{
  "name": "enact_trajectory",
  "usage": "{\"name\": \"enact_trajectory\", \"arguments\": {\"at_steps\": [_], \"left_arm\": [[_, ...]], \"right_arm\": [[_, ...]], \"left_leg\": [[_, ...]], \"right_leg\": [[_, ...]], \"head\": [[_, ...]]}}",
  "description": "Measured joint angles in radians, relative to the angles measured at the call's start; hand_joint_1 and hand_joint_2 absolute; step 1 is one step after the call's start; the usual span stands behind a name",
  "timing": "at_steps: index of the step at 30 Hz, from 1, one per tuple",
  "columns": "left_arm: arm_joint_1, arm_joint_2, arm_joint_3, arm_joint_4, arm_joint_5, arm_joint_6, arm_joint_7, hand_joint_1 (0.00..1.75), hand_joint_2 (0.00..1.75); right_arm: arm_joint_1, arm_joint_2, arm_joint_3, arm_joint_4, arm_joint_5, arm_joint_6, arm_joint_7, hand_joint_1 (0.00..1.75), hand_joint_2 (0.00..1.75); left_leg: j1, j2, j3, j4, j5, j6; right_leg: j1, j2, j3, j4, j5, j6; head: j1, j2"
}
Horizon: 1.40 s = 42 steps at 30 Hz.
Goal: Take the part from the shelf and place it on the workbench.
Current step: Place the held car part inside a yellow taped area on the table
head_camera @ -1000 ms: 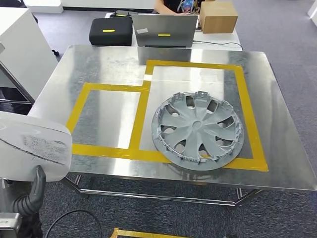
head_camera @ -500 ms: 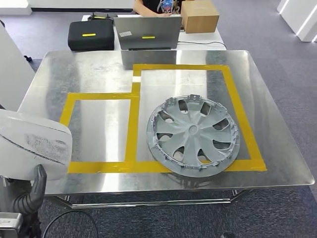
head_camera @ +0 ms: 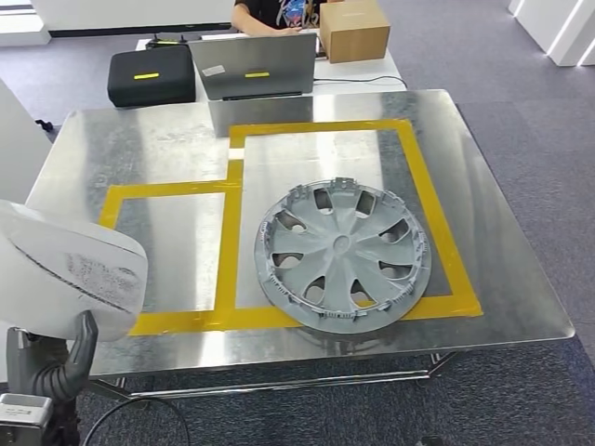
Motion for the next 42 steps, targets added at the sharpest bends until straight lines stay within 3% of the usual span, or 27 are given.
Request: {"name": "enact_trajectory", "arguments": {"at_steps": [4, 7, 11, 14, 19, 35, 38, 42], "left_arm": [[-0.001, 0.025, 0.007, 0.000, -0.046, -0.017, 0.062, 1.75, 1.75], [-0.019, 0.061, 0.033, 0.015, -0.093, -0.058, 0.155, 1.75, 1.75], [-0.083, 0.110, 0.101, 0.091, -0.162, -0.102, 0.275, 1.75, 1.75], [-0.141, 0.146, 0.140, 0.171, -0.199, -0.132, 0.317, 1.75, 1.75], [-0.194, 0.177, 0.165, 0.247, -0.217, -0.143, 0.328, 1.75, 1.75], [-0.218, 0.192, 0.177, 0.306, -0.243, -0.159, 0.362, 1.75, 1.75], [-0.259, 0.208, 0.173, 0.346, -0.295, -0.185, 0.388, 1.75, 1.75], [-0.372, 0.231, 0.129, 0.443, -0.419, -0.246, 0.434, 1.75, 1.75]], "right_arm": [[-0.002, 0.000, 0.013, 0.001, -0.013, 0.000, -0.012, 0.00, 1.75], [-0.003, 0.000, 0.021, 0.002, -0.023, -0.003, -0.024, 0.00, 1.75], [-0.009, 0.000, 0.040, 0.002, -0.033, -0.004, -0.032, 0.00, 1.75], [-0.016, 0.000, 0.051, 0.005, -0.034, 0.002, -0.034, 0.00, 1.75], [-0.026, 0.000, 0.064, 0.010, -0.036, 0.008, -0.034, 0.00, 1.75], [-0.032, 0.000, 0.071, 0.016, -0.037, 0.011, -0.034, 0.00, 1.75], [-0.036, 0.000, 0.079, 0.020, -0.037, 0.018, -0.035, 0.00, 1.75], [-0.045, 0.000, 0.093, 0.028, -0.034, 0.029, -0.032, 0.00, 1.75]], "left_leg": [[0.001, 0.000, 0.002, -0.007, 0.004, -0.009], [0.002, 0.000, 0.002, -0.009, 0.006, -0.017], [0.002, 0.000, 0.001, -0.010, 0.008, -0.021], [0.002, 0.000, 0.001, -0.010, 0.009, -0.022], [0.001, 0.000, 0.001, -0.009, 0.010, -0.022], [0.000, 0.000, 0.000, -0.009, 0.009, -0.022], [0.000, 0.000, 0.000, -0.009, 0.009, -0.022], [0.000, 0.000, 0.000, -0.009, 0.010, -0.023]], "right_leg": [[0.001, -0.001, -0.001, 0.000, -0.001, -0.006], [0.002, -0.001, -0.002, 0.001, 0.000, -0.009], [0.002, -0.001, -0.002, 0.001, 0.002, -0.013], [0.002, -0.001, -0.002, 0.001, 0.004, -0.014], [0.002, 0.000, -0.002, 0.001, 0.005, -0.013], [0.000, 0.000, -0.003, 0.001, 0.005, -0.013], [0.001, -0.001, -0.003, 0.001, 0.005, -0.013], [0.001, -0.001, -0.003, 0.001, 0.006, -0.013]], "head": [[0.000, 0.000], [0.001, 0.000], [0.001, 0.000], [0.001, 0.000], [0.001, 0.000], [0.001, 0.000], [0.001, 0.000], [0.001, 0.000]]}}
